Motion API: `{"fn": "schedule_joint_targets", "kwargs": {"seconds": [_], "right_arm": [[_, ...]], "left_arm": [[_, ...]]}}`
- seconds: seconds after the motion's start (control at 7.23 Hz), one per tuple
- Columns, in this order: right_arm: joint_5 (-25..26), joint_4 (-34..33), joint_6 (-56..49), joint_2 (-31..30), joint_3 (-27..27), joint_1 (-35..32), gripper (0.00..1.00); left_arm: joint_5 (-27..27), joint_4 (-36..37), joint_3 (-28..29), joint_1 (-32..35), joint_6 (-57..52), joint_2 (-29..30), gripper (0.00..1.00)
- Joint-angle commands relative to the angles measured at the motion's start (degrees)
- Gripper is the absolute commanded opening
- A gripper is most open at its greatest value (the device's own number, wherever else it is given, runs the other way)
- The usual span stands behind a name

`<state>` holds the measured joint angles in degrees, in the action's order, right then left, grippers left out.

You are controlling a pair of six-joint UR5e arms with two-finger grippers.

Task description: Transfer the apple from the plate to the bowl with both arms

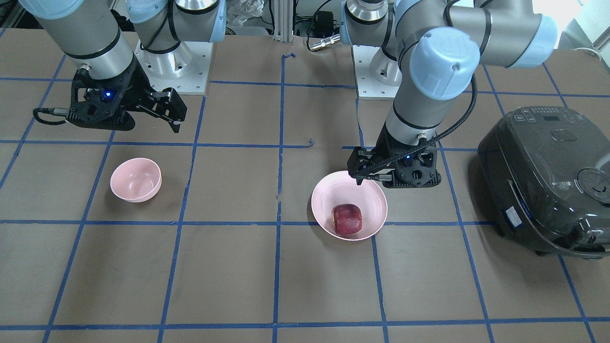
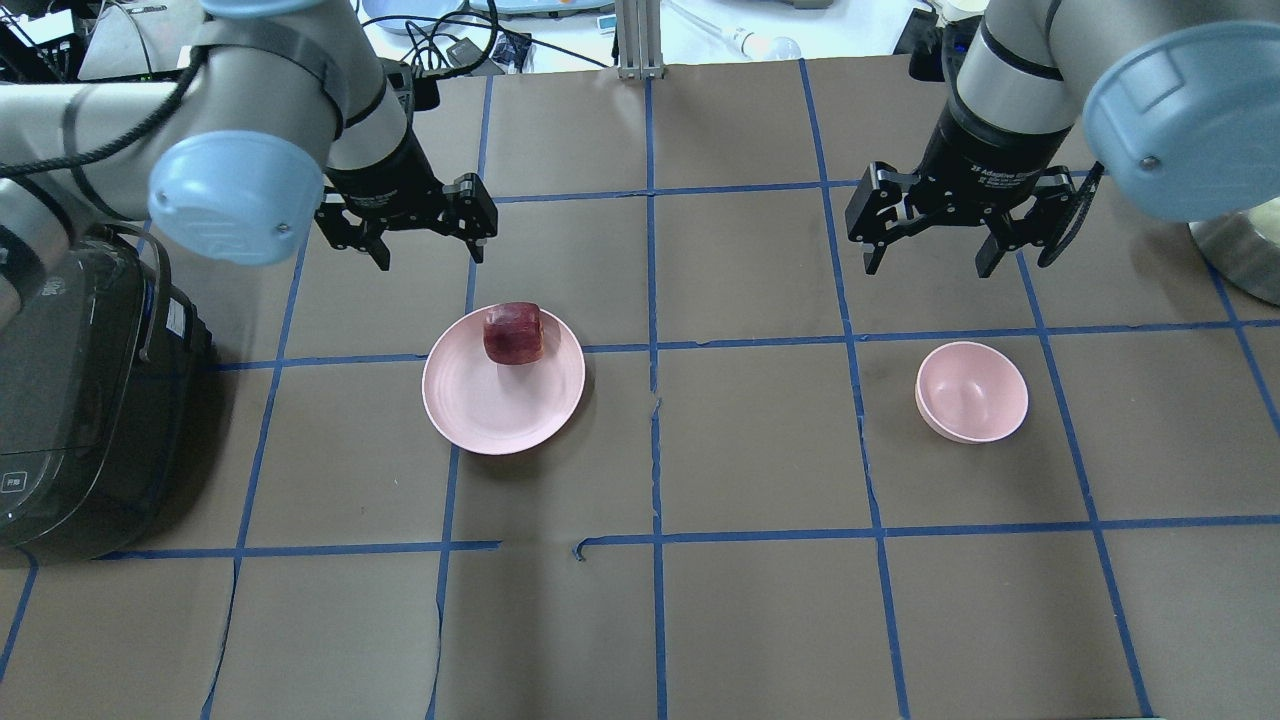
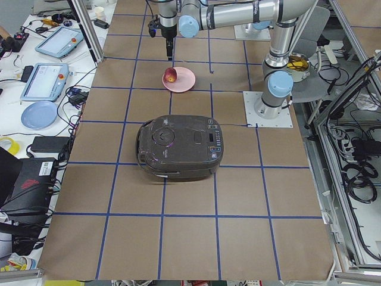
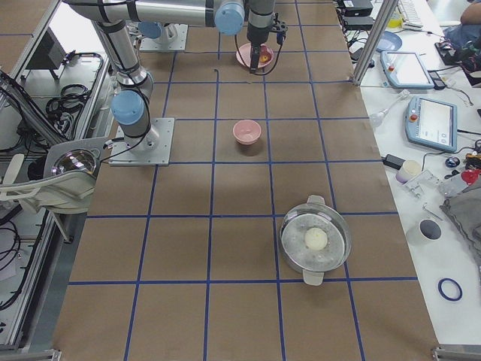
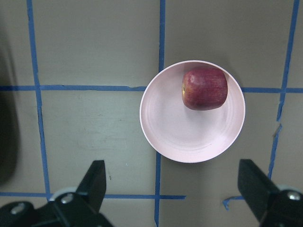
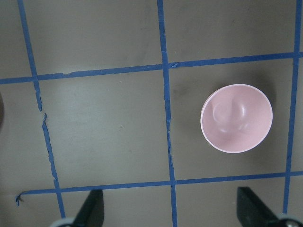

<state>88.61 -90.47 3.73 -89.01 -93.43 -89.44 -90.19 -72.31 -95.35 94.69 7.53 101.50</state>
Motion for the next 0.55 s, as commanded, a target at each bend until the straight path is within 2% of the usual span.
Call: {"fn": "schedule_joint_targets", "kwargs": {"seconds": [0.0, 0.28, 0.41], "right_arm": [[1.12, -2.43, -5.70, 2.42, -0.70, 5.02, 1.00], [-0.18, -3.83, -20.87, 4.96, -5.51, 17.75, 1.00], [-0.19, -11.06, -26.52, 8.73, -8.58, 21.46, 1.00]], "left_arm": [[0.11, 10.21, -4.21, 1.29, 1.17, 4.65, 0.98], [0.10, 15.24, -6.42, 1.38, 1.08, 8.08, 0.98], [0.02, 15.97, -6.60, 1.72, 1.08, 9.84, 0.98]]}}
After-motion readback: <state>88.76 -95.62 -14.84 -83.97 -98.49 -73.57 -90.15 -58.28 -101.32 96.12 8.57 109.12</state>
